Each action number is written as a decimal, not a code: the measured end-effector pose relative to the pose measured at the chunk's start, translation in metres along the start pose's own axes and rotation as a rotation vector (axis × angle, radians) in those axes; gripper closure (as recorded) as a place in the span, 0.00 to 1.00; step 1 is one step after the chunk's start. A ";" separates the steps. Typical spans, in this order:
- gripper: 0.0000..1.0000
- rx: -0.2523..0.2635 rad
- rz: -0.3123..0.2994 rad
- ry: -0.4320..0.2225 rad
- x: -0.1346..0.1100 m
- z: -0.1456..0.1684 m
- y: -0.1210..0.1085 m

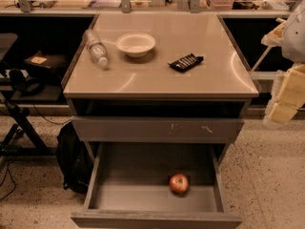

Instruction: Pick apple from middle drawer and place on counter

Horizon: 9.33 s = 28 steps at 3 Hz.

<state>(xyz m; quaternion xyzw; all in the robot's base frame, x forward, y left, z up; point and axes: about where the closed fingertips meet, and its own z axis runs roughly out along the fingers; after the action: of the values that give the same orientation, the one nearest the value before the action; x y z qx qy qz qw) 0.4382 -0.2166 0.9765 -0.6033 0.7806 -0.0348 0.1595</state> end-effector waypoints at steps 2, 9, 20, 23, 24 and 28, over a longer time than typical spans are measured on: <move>0.00 -0.029 0.019 -0.061 0.006 0.024 0.012; 0.00 0.023 0.122 -0.021 0.105 0.259 0.170; 0.00 -0.091 -0.101 -0.461 0.060 0.543 0.058; 0.00 -0.219 -0.052 -0.601 0.040 0.581 0.130; 0.00 -0.256 -0.040 -0.614 0.038 0.592 0.146; 0.00 -0.137 -0.108 -0.655 -0.014 0.565 0.105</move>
Offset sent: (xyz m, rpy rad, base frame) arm -0.0157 0.0009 -0.0814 0.2047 0.0617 0.0088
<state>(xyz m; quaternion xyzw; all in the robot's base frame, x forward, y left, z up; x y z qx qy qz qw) 0.5081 -0.0967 0.4187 -0.6322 0.6553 0.2050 0.3590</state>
